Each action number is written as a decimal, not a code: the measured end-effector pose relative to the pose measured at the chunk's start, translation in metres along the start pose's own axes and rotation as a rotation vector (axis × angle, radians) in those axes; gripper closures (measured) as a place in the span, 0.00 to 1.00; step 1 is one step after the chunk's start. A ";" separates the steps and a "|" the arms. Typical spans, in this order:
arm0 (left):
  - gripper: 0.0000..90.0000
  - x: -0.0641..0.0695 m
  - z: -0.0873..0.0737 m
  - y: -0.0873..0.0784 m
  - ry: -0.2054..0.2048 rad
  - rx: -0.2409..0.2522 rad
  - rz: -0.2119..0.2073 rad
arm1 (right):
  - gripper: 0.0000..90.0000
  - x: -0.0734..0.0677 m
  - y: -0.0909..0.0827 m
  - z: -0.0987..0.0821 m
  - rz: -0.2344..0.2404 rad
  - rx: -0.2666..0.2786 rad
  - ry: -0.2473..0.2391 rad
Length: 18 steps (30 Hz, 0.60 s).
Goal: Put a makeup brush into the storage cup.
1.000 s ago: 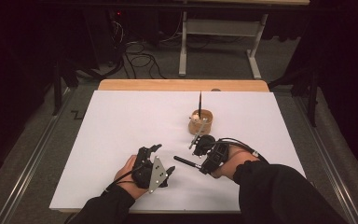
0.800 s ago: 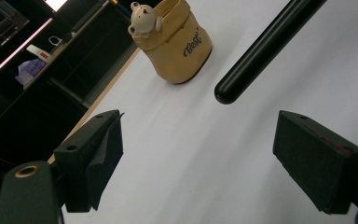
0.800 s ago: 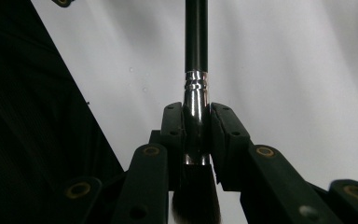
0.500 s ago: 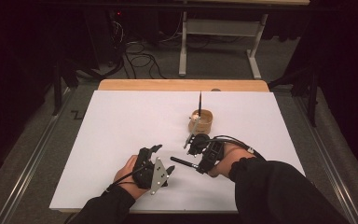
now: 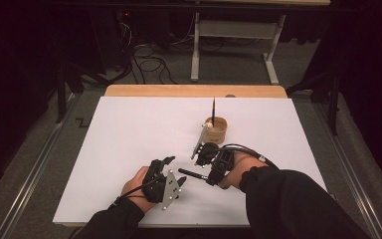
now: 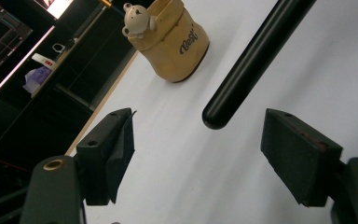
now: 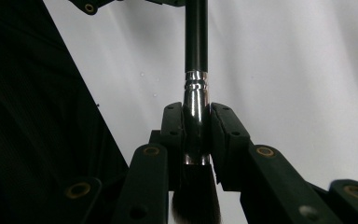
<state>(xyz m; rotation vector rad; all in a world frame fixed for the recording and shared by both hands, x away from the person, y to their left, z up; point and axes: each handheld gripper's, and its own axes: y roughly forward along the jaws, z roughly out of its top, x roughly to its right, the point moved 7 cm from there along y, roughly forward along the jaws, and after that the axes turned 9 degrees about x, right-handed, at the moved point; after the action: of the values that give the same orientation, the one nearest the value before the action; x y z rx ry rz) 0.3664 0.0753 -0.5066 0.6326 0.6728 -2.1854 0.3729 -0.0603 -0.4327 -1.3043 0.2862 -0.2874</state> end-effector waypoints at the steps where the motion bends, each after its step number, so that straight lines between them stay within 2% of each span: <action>1: 0.31 0.000 0.000 0.000 0.002 0.000 0.001 | 0.86 -0.001 0.001 0.001 -0.002 0.007 0.003; 7: 0.40 0.001 0.001 -0.001 0.035 0.007 0.006 | 0.86 -0.003 0.002 0.006 0.005 0.000 -0.008; 11: 0.46 0.003 0.001 -0.002 0.054 0.011 -0.001 | 0.86 -0.003 0.003 0.006 0.005 -0.028 -0.004; 18: 0.57 0.006 0.002 -0.002 0.081 0.010 -0.013 | 0.86 -0.003 0.004 0.009 0.009 -0.036 -0.004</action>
<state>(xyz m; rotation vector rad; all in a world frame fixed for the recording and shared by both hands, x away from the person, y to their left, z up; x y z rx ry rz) 0.3608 0.0721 -0.5084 0.7279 0.7099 -2.1858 0.3731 -0.0501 -0.4348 -1.3384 0.2949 -0.2724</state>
